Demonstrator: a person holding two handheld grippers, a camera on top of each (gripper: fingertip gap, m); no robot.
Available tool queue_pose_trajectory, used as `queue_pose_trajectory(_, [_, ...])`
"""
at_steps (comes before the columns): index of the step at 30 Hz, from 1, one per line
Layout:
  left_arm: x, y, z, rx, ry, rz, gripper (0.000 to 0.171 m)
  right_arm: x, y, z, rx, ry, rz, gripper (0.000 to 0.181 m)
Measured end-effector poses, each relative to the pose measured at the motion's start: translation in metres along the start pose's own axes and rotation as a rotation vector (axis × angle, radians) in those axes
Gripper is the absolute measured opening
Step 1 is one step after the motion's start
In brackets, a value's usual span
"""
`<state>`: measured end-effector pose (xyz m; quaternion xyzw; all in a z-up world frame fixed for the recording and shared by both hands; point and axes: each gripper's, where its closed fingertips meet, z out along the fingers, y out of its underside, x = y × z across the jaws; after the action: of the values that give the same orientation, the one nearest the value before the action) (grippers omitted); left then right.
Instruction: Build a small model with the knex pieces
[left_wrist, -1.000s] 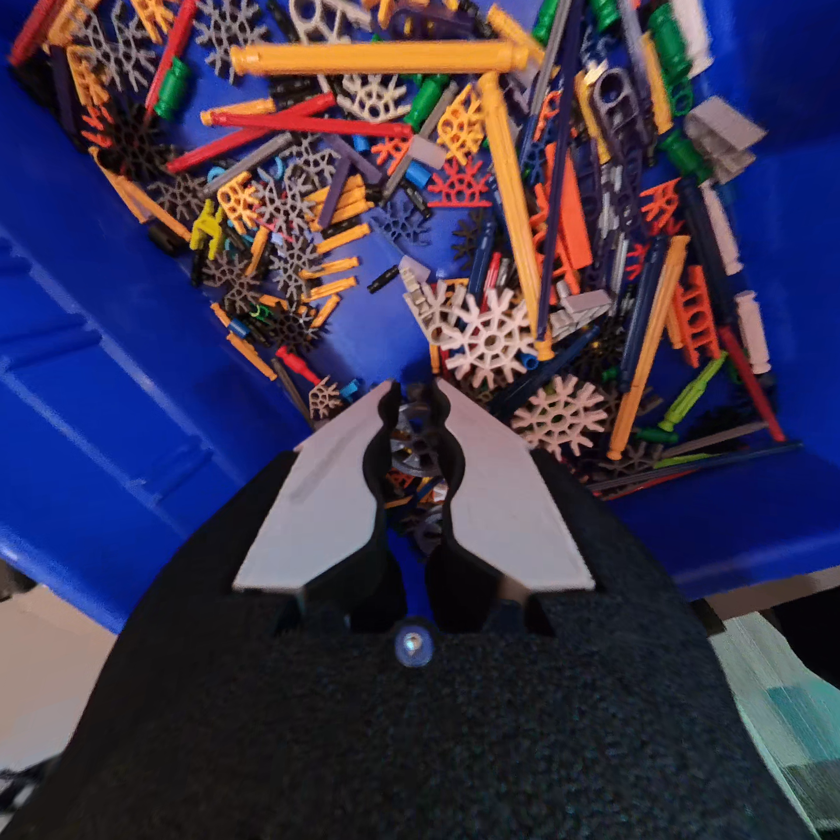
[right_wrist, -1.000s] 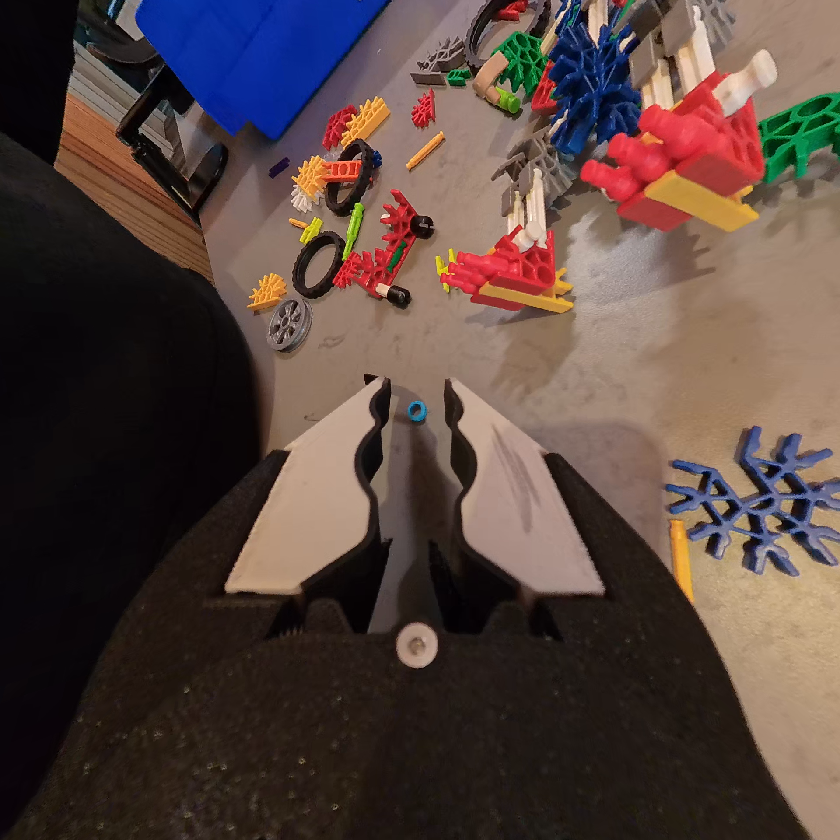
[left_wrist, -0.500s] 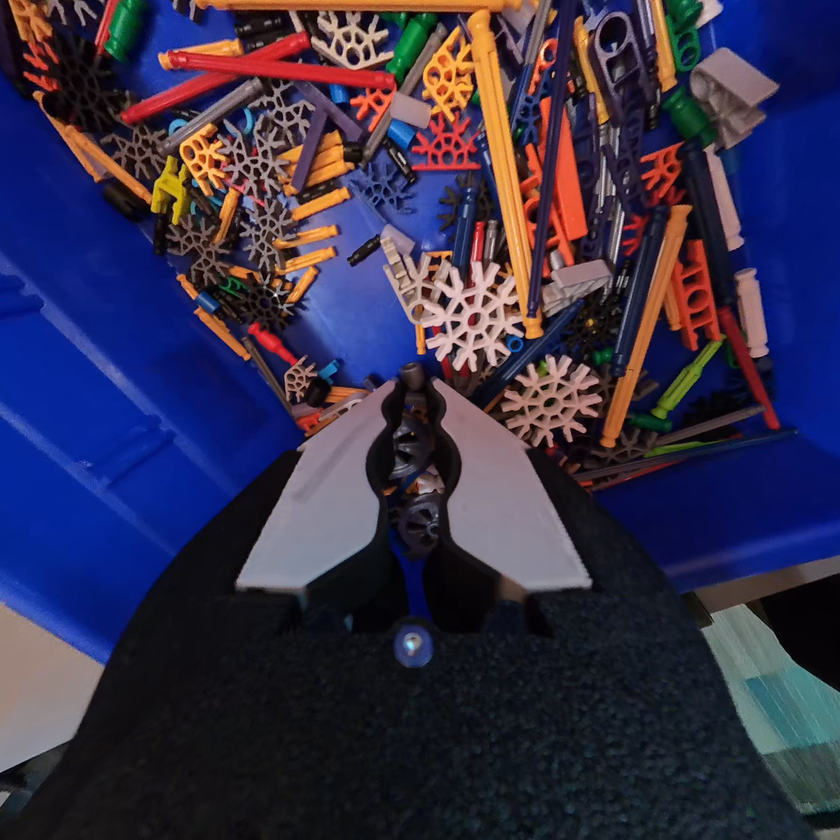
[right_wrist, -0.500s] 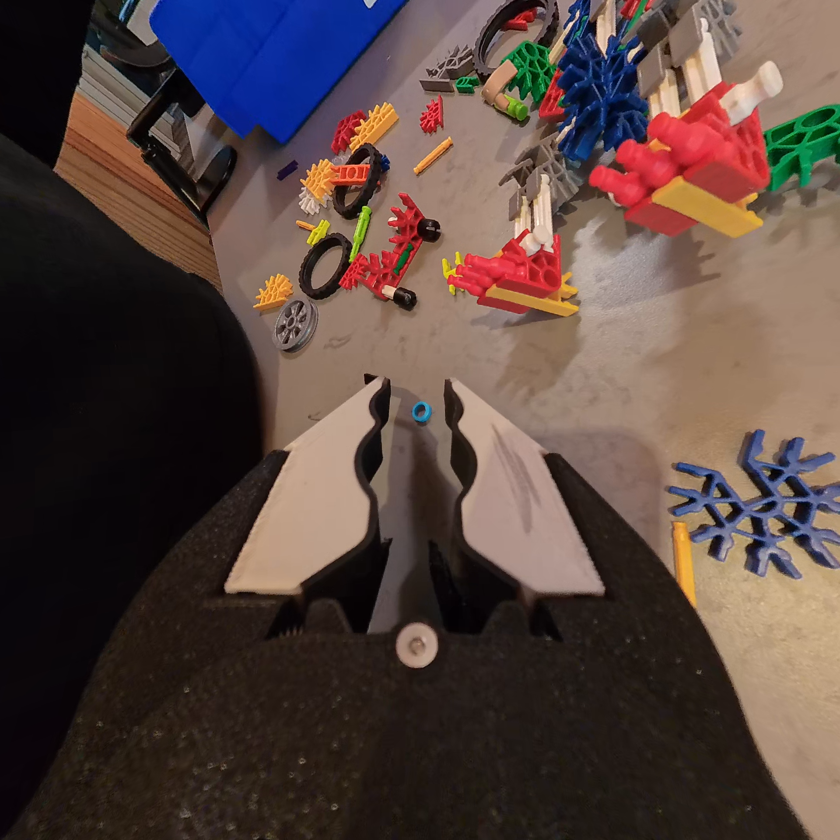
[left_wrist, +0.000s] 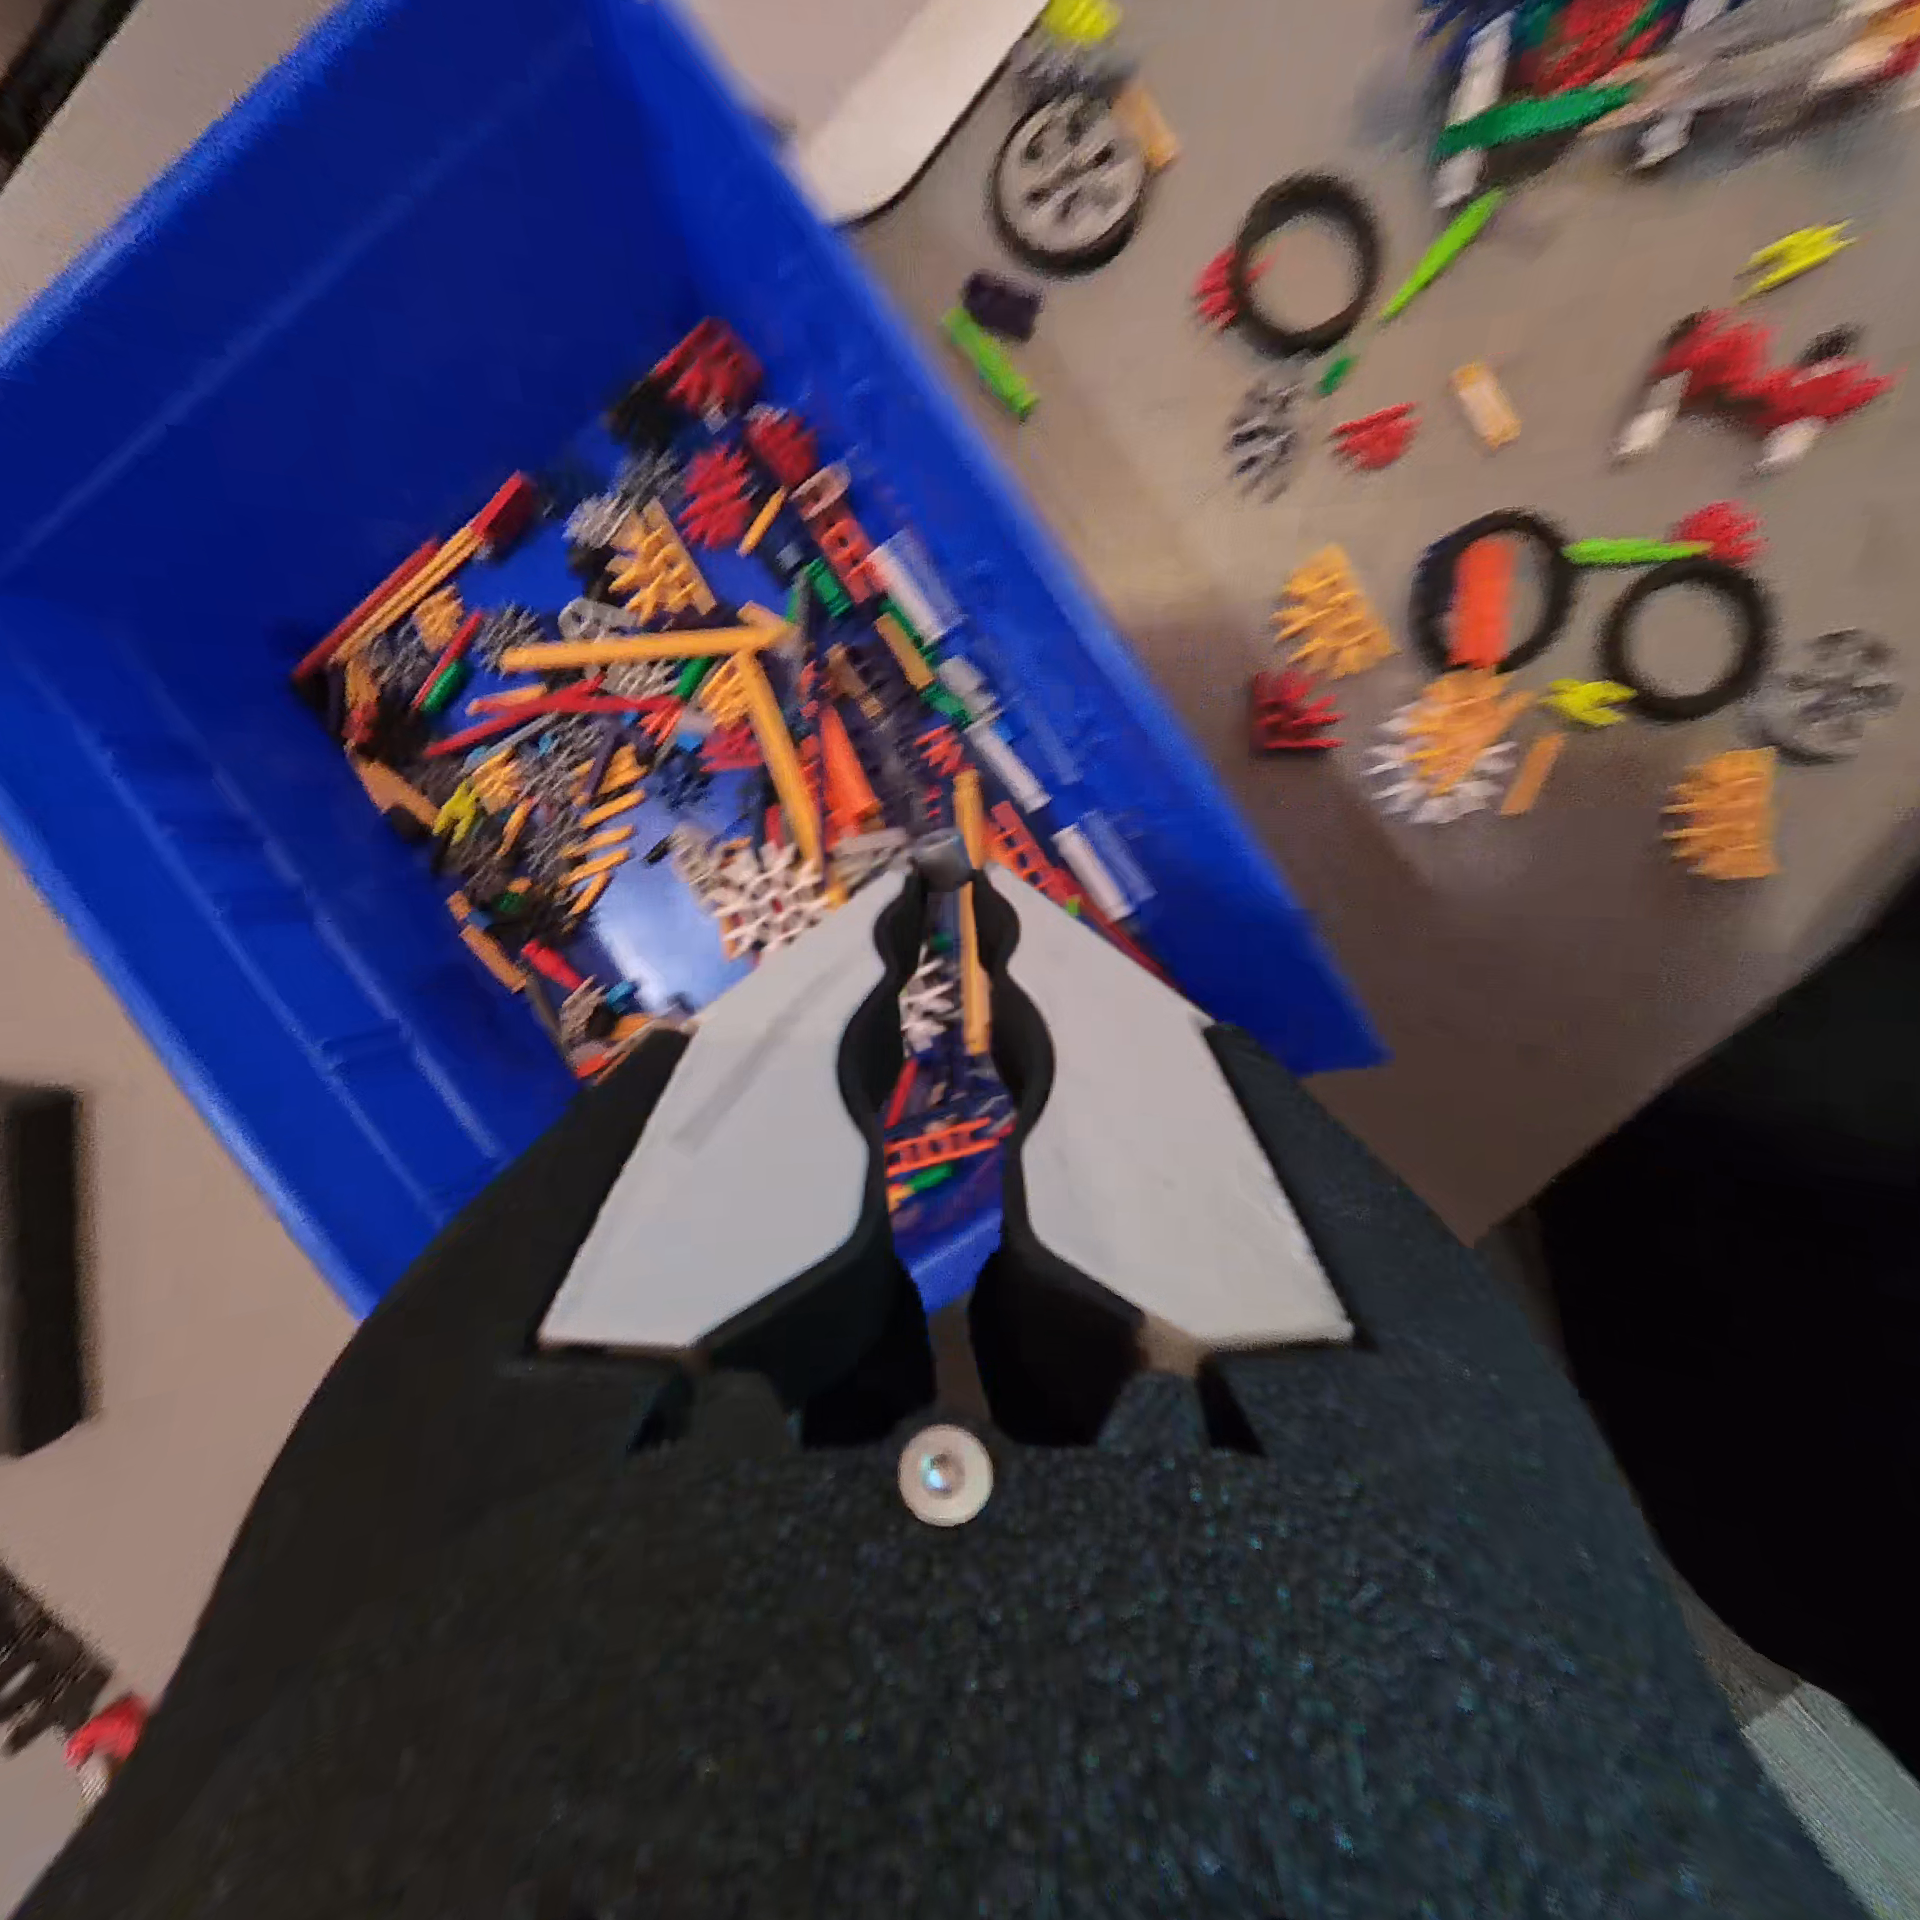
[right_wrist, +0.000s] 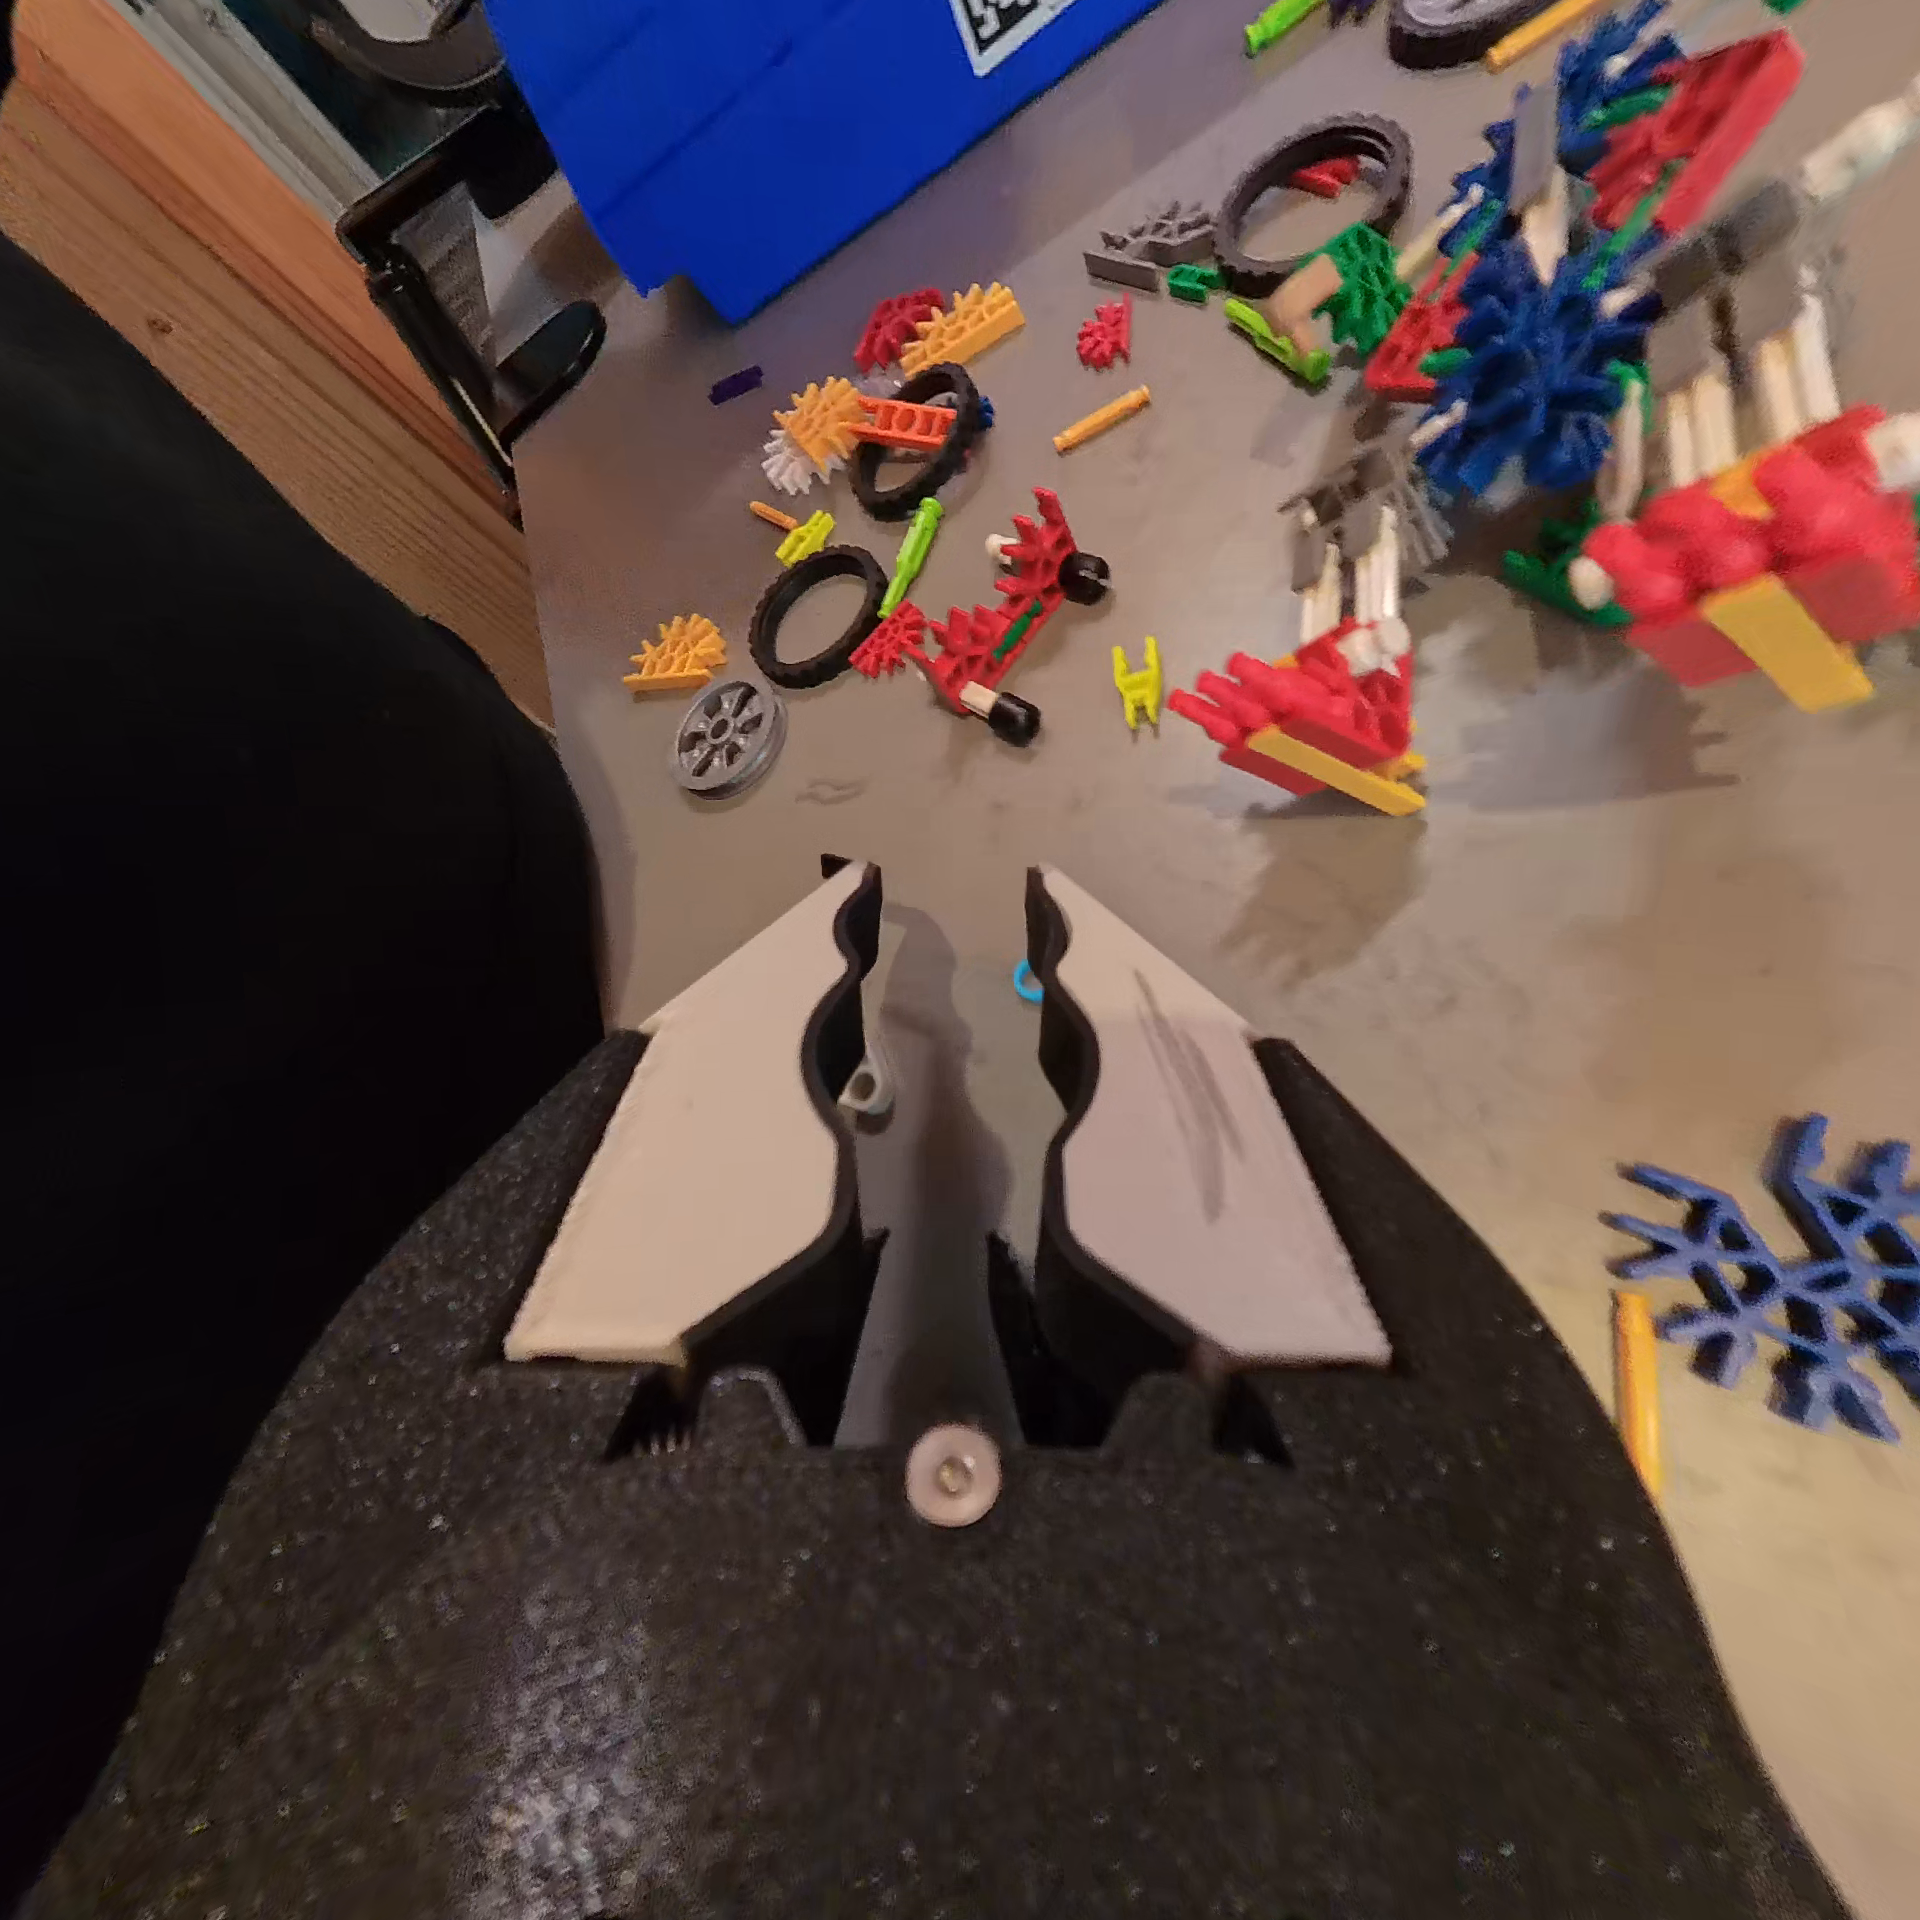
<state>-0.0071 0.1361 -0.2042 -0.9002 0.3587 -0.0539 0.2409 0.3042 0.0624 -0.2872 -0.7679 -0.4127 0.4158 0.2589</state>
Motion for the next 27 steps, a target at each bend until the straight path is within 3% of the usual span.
queue_pose_trajectory(6, [0.098,-0.038,0.002,0.131,0.244,0.032,0.007,-0.014,-0.010,0.011,0.019,-0.007,-0.088,0.033])
queue_pose_trajectory(11, [0.177,-0.044,0.049,0.091,0.396,0.042,0.007,-0.014,-0.016,0.018,0.027,0.026,-0.122,0.033])
queue_pose_trajectory(16, [0.224,-0.052,0.092,0.066,0.451,0.068,0.007,-0.010,-0.017,0.027,-0.023,0.041,-0.146,0.040])
queue_pose_trajectory(21, [0.239,-0.057,0.117,0.032,0.418,0.103,0.008,-0.008,-0.018,0.036,-0.059,0.041,-0.156,0.045])
queue_pose_trajectory(27, [0.234,-0.054,0.130,-0.028,0.359,0.102,0.008,-0.008,-0.018,0.044,-0.091,0.032,-0.162,0.045])
